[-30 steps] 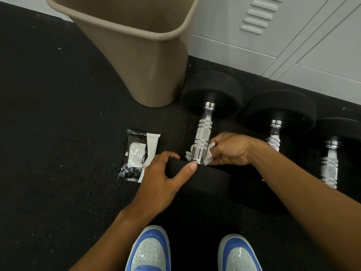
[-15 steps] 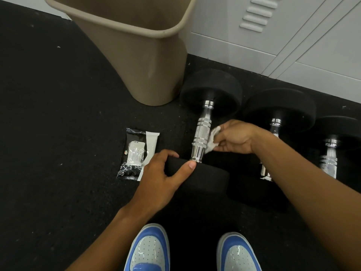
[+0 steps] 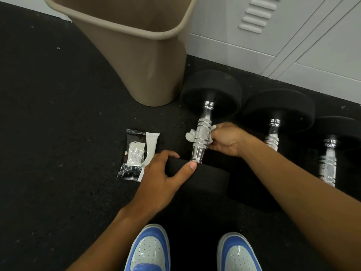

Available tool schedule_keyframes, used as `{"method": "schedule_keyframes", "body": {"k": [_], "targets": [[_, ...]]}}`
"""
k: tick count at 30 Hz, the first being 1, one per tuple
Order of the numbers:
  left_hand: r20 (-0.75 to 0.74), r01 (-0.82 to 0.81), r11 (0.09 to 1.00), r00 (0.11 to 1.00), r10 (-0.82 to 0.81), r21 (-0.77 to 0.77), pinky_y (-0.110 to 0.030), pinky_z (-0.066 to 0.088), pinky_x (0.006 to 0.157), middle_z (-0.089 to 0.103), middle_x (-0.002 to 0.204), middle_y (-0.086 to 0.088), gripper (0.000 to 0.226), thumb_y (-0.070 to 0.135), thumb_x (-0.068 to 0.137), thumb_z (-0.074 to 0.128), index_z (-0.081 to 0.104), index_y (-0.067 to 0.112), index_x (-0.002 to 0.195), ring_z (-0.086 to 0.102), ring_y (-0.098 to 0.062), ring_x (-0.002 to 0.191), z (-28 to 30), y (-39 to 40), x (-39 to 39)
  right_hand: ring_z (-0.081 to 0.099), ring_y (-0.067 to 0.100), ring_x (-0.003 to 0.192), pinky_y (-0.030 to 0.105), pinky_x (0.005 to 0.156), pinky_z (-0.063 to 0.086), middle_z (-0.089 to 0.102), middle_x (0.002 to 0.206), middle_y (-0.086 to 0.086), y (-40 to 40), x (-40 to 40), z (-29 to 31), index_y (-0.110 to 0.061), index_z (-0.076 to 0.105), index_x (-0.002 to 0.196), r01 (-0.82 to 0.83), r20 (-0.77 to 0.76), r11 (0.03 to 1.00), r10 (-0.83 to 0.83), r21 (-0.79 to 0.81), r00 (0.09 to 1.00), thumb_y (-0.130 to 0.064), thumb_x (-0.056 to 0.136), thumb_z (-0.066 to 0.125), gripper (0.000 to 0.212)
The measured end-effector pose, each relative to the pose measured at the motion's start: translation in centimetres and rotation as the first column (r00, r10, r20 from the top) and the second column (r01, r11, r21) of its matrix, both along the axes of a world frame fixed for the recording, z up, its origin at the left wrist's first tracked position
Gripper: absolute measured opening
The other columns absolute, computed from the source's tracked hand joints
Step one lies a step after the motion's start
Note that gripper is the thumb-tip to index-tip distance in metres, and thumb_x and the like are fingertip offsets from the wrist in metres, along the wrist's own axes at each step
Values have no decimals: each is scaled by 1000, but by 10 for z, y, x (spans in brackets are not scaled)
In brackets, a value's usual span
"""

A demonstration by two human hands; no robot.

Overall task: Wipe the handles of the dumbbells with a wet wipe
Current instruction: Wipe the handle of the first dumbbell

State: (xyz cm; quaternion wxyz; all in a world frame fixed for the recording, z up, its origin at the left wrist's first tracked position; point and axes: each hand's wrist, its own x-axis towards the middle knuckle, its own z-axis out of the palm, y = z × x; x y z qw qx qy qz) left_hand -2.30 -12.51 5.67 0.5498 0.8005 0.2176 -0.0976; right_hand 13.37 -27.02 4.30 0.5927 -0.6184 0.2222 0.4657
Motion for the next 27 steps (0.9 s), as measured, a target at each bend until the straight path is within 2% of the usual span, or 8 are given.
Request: {"method": "schedule_keyframes", "body": {"k": [4, 8, 11, 14, 18, 20, 22, 27], "targets": [[-5, -4, 1000, 1000, 4, -2, -24, 49, 73, 61, 91, 7, 55, 75, 61, 55, 60, 31, 94, 60, -7, 84, -1, 1, 0, 68, 15, 69, 21, 57, 57, 67, 84, 10, -13, 11, 5, -3, 60, 86, -80, -54, 996, 82, 40, 995, 16, 87, 44, 25], [1, -5, 1000, 1000, 5, 8, -22, 46, 72, 61, 91, 7, 56, 75, 61, 54, 59, 31, 94, 59, -7, 84, 0, -1, -1, 67, 15, 71, 21, 59, 56, 67, 89, 10, -1, 22, 5, -3, 61, 86, 191, 55, 981, -193, 44, 980, 16, 87, 40, 29], [0, -4, 1000, 1000, 4, 11, -24, 48, 75, 61, 92, 7, 56, 75, 61, 55, 59, 31, 95, 60, -7, 86, 0, -1, -1, 67, 16, 83, 23, 69, 54, 69, 102, 9, 2, 12, -3, -1, 63, 101, 193, 1, 975, -195, 110, 981, 14, 89, 40, 29], [-8, 2, 1000, 1000, -2, 1, -26, 50, 76, 61, 93, 7, 55, 75, 61, 55, 59, 32, 95, 60, -8, 87, -1, 0, -1, 62, 16, 83, 21, 66, 55, 65, 90, 7, -14, 17, 2, -6, 61, 89, 143, -47, 982, -138, 123, 989, 13, 89, 42, 27], [-4, -4, 1000, 1000, 4, 7, -24, 48, 77, 61, 94, 7, 55, 75, 61, 54, 59, 32, 95, 59, -7, 87, -1, -1, -1, 64, 14, 77, 22, 77, 53, 70, 82, 9, -3, 24, -4, -4, 61, 90, 368, -73, 912, -361, 183, 930, 11, 91, 36, 29], [-6, 0, 1000, 1000, 1, 13, -22, 47, 76, 60, 94, 8, 56, 76, 60, 53, 59, 32, 96, 58, -5, 87, 1, -1, -1, 66, 19, 80, 28, 84, 52, 70, 92, 10, 6, 15, -10, -2, 63, 103, 350, -82, 915, -340, 201, 937, 8, 93, 35, 31], [-13, 3, 1000, 1000, -3, 6, -25, 48, 76, 61, 95, 7, 56, 75, 61, 54, 59, 32, 96, 59, -7, 88, 1, 0, -1, 65, 19, 83, 25, 74, 55, 67, 100, 10, 2, 7, -11, -2, 62, 109, 260, -95, 948, -246, 184, 965, 7, 93, 38, 30], [-13, 3, 1000, 1000, -3, 2, -29, 51, 77, 61, 93, 6, 55, 75, 61, 55, 59, 32, 96, 60, -9, 87, 0, 0, 0, 65, 19, 87, 22, 64, 58, 66, 101, 13, -9, 21, -2, -1, 60, 96, 176, -4, 978, -176, 115, 984, 20, 83, 37, 34]]}}
